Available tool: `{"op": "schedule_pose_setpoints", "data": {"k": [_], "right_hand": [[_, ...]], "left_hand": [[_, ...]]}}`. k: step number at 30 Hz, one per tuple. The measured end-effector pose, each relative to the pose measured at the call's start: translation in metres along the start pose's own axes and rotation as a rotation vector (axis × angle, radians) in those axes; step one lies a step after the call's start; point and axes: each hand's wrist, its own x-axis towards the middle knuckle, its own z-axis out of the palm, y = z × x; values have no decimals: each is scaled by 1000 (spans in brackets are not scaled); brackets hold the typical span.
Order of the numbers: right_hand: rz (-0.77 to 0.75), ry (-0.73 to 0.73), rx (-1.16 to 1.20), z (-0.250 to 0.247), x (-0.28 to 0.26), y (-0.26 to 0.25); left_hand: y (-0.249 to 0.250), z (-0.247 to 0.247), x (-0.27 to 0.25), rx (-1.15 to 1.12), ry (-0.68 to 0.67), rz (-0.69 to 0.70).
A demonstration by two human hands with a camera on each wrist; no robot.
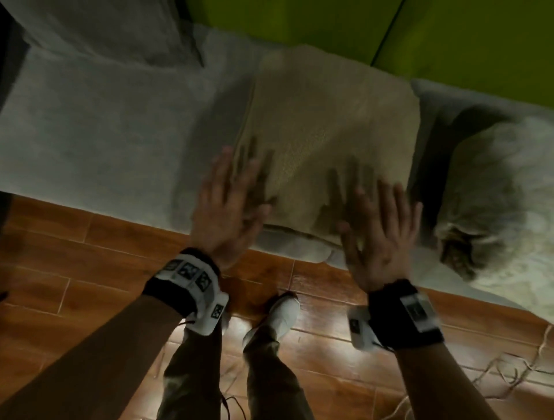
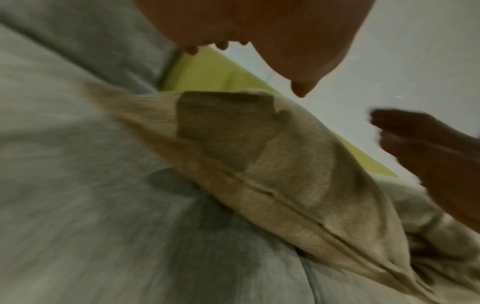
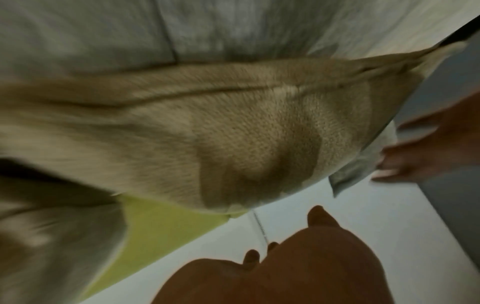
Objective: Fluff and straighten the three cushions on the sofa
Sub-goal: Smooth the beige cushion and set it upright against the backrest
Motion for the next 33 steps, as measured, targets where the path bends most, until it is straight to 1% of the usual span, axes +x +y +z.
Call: {"op": "schedule_pose_setpoints", "data": {"k": [1, 2, 3, 5, 6, 9, 10, 12, 14, 16, 17, 18, 20, 21, 22, 23, 24, 25, 26, 27, 29, 31, 33], "right_hand": [[-12, -34, 5, 7, 16, -7], [5, -70, 5, 15, 31, -9], [45, -124, -9, 25, 42, -7], [126, -260, -69, 43, 50, 1], [128, -300, -100, 51, 48, 8], [119, -404, -168, 66, 30, 33], [134, -435, -170, 68, 22, 42], [181, -471, -170, 67, 5, 62], [296, -476, -144, 63, -11, 81], [458, -482, -51, 56, -27, 98], [526, -500, 29, 52, -35, 106], [566, -548, 118, 46, -42, 111], [600, -678, 287, 29, -58, 118], [616, -703, 383, 21, -65, 119], [630, -678, 481, 12, -70, 117], [639, -605, 565, 4, -74, 116], [652, -513, 636, -1, -75, 115], [690, -426, 695, -3, -76, 115], [731, -362, 716, -4, -75, 116], [760, -325, 691, -2, -73, 119], [756, -331, 610, 2, -69, 128], [721, -408, 517, 3, -63, 133], [686, -489, 410, 0, -56, 134]], "left_hand": [[12, 7, 13, 97, -13, 109], [19, 16, 26, 173, -48, 154], [20, 25, 39, 213, -109, 139], [12, 42, 55, 247, -267, 28], [4, 50, 58, 263, -321, -20], [-16, 65, 53, 313, -405, -54], [-19, 67, 49, 325, -429, -63], [-26, 67, 43, 336, -474, -130], [-35, 62, 36, 322, -494, -229], [-42, 56, 29, 235, -486, -283], [-45, 51, 26, 149, -465, -281], [-46, 44, 23, 47, -438, -280], [-54, 30, 14, -187, -355, -339], [-60, 22, 9, -277, -290, -367], [-65, 15, 5, -306, -222, -404], [-71, 9, 2, -284, -170, -460], [-79, 6, 1, -238, -157, -548], [-84, 2, -1, -209, -171, -628], [-87, -1, 0, -217, -198, -677], [-89, -5, 1, -223, -218, -678], [-89, -13, 3, -223, -247, -610], [-84, -19, 7, -277, -270, -587], [-80, -21, 9, -204, -374, -536]]}}
